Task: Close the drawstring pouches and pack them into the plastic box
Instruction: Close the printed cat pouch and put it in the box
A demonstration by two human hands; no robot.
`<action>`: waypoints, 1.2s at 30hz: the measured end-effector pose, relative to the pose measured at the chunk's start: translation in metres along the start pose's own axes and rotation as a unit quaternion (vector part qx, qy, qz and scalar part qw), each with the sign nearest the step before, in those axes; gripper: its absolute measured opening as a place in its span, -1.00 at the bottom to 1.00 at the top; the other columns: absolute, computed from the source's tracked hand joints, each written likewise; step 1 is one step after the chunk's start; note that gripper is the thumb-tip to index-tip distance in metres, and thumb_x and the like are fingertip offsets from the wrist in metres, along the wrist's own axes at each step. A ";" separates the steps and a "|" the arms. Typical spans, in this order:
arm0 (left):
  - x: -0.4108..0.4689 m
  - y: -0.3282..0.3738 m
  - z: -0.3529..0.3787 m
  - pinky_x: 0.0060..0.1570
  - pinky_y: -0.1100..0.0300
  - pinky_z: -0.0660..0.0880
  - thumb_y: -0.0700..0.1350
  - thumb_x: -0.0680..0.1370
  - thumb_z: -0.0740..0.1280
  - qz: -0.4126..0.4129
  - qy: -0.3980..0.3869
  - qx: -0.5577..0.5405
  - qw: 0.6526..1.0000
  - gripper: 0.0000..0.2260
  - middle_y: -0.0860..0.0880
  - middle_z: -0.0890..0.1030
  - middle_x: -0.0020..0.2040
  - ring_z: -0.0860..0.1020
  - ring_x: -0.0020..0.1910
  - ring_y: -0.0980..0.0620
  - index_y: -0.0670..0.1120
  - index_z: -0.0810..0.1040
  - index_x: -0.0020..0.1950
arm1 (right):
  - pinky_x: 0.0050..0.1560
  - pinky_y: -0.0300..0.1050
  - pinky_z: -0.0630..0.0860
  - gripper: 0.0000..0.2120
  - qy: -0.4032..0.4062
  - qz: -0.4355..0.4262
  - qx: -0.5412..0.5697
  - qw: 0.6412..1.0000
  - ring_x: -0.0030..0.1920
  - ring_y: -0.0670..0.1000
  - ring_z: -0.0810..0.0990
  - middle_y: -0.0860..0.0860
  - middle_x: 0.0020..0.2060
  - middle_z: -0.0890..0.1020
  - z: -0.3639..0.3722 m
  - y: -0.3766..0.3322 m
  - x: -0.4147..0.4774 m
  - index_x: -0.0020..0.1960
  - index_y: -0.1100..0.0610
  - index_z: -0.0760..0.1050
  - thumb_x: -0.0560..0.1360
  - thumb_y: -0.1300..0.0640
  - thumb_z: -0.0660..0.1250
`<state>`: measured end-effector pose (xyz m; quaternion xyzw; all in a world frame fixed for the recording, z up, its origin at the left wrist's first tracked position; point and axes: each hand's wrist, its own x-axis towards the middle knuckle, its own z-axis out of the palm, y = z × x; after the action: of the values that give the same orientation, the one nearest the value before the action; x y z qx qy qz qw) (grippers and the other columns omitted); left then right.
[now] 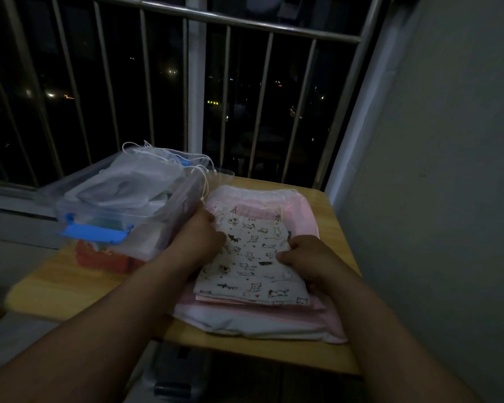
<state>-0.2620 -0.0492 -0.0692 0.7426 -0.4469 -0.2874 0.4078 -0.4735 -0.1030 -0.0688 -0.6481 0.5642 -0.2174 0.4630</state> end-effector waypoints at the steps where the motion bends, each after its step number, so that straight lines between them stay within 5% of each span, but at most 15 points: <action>1: -0.001 0.001 -0.001 -0.05 0.17 0.51 -0.18 0.59 0.39 -0.008 0.004 -0.029 1.000 -0.66 -0.04 0.55 0.08 0.57 -0.02 -0.03 -0.08 0.49 0.36 | -0.29 -0.22 0.60 -0.94 -0.003 0.012 0.065 0.998 -0.23 0.00 0.71 0.16 -0.06 0.73 -0.001 -0.003 -0.001 -0.01 0.18 0.62 0.60 0.28 0.38; 5: -0.004 0.010 -0.008 0.04 -0.18 0.66 -0.28 0.55 0.35 -0.075 -0.026 -0.200 0.977 -0.84 -0.35 0.68 -0.02 0.69 -0.08 -0.29 -0.27 0.55 0.12 | -0.35 -0.04 0.67 -0.85 -0.062 0.077 0.287 0.953 -0.25 0.15 0.75 0.25 -0.11 0.75 -0.016 -0.009 -0.011 0.14 0.33 0.56 0.64 0.27 0.29; 9: -0.011 0.008 -0.006 -0.07 -0.06 0.66 -0.20 0.62 0.36 -0.102 -0.066 -0.196 0.973 -0.81 -0.29 0.68 0.00 0.69 -0.07 -0.25 -0.18 0.54 0.22 | -0.37 -0.16 0.63 -0.69 -0.067 0.074 0.194 0.976 -0.23 0.06 0.76 0.13 -0.14 0.77 -0.015 0.003 -0.011 0.19 0.25 0.60 0.63 0.01 0.38; 12: -0.010 0.003 -0.003 0.03 -0.11 0.65 -0.23 0.63 0.35 -0.110 -0.072 -0.191 0.973 -0.76 -0.28 0.67 0.05 0.68 0.00 -0.27 -0.20 0.53 0.30 | -0.46 -0.24 0.55 -0.79 -0.012 0.056 0.128 0.990 -0.35 0.03 0.73 0.09 -0.29 0.75 -0.007 0.007 -0.005 0.10 0.26 0.62 0.62 0.11 0.39; 15: -0.008 0.002 -0.005 0.11 -0.22 0.63 -0.28 0.58 0.35 -0.109 -0.066 -0.164 0.978 -0.83 -0.32 0.67 0.02 0.68 0.00 -0.29 -0.26 0.56 0.16 | -0.04 0.03 0.70 -0.74 -0.020 0.073 0.120 0.990 -0.06 0.20 0.75 0.24 -0.07 0.75 -0.014 0.011 0.001 0.24 0.37 0.59 0.58 0.33 0.30; 18: -0.007 0.001 -0.009 -0.17 -0.02 0.66 -0.18 0.59 0.38 -0.131 -0.099 -0.180 0.970 -0.80 -0.24 0.68 -0.14 0.66 -0.24 -0.19 -0.25 0.56 0.17 | 0.32 0.20 0.55 -0.72 -0.100 0.101 0.178 0.974 0.24 0.30 0.65 0.30 0.15 0.69 -0.026 0.014 -0.003 0.29 0.34 0.53 0.61 0.30 0.26; 21: -0.008 0.003 -0.013 -0.47 0.18 0.57 -0.10 0.64 0.39 -0.127 -0.134 -0.174 0.967 -0.81 -0.15 0.72 -0.24 0.68 -0.41 -0.07 -0.19 0.55 0.18 | 0.27 0.21 0.59 -0.67 -0.084 0.083 0.178 0.977 0.17 0.26 0.69 0.23 0.09 0.73 -0.025 0.019 0.005 0.28 0.26 0.57 0.59 0.10 0.40; 23: -0.005 0.001 -0.012 -0.44 0.16 0.60 -0.16 0.63 0.39 -0.115 -0.130 -0.143 0.974 -0.83 -0.18 0.73 -0.19 0.71 -0.31 -0.10 -0.20 0.55 0.17 | 0.25 0.24 0.60 -0.61 -0.050 0.069 0.192 0.978 0.09 0.24 0.73 0.22 0.04 0.74 -0.016 0.021 0.012 0.27 0.24 0.58 0.56 0.02 0.47; 25: -0.001 -0.001 -0.009 -0.33 0.08 0.65 -0.21 0.62 0.37 -0.113 -0.132 -0.126 0.977 -0.85 -0.23 0.72 -0.14 0.71 -0.24 -0.18 -0.26 0.58 0.14 | 0.18 0.19 0.64 -0.68 -0.019 0.053 0.197 0.979 0.04 0.23 0.74 0.22 0.00 0.75 -0.011 0.022 0.018 0.25 0.26 0.59 0.58 0.10 0.44; 28: 0.003 -0.003 -0.010 -0.47 0.17 0.47 -0.24 0.60 0.30 -0.096 -0.125 -0.131 0.979 -0.89 -0.21 0.59 -0.33 0.52 -0.50 -0.10 -0.26 0.58 -0.01 | 0.02 0.08 0.68 -0.76 -0.014 0.016 0.218 0.976 0.02 0.22 0.75 0.20 0.01 0.75 -0.010 0.022 0.020 0.27 0.23 0.60 0.62 0.26 0.33; 31: 0.004 -0.001 -0.009 -0.36 0.17 0.53 -0.14 0.61 0.31 -0.101 -0.131 -0.197 0.966 -0.82 -0.24 0.62 -0.15 0.57 -0.36 -0.13 -0.25 0.59 0.05 | 0.22 0.22 0.61 -0.72 -0.043 -0.010 0.275 0.960 0.13 0.25 0.71 0.21 0.12 0.72 -0.008 0.021 0.021 0.32 0.20 0.57 0.64 0.18 0.33; 34: 0.004 -0.001 -0.002 0.17 -0.15 0.62 0.02 0.62 0.39 -0.119 -0.147 -0.274 0.943 -0.70 -0.23 0.73 0.05 0.71 0.04 -0.25 -0.20 0.62 0.18 | 0.32 0.22 0.56 -0.63 -0.048 -0.015 0.325 0.944 0.17 0.22 0.70 0.18 0.15 0.72 -0.002 0.015 0.022 0.31 0.13 0.60 0.62 -0.08 0.37; 36: 0.003 0.000 0.003 0.23 -0.23 0.58 0.00 0.61 0.42 -0.115 -0.149 -0.301 0.935 -0.71 -0.26 0.73 0.03 0.70 0.08 -0.27 -0.21 0.61 0.17 | 0.31 0.24 0.56 -0.60 -0.032 -0.022 0.329 0.944 0.17 0.21 0.71 0.17 0.15 0.72 0.001 0.014 0.024 0.29 0.11 0.62 0.60 -0.13 0.39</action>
<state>-0.2625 -0.0532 -0.0706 0.5798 -0.3069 -0.5607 0.5052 -0.4741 -0.1242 -0.0871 -0.4790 0.4314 -0.3800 0.6634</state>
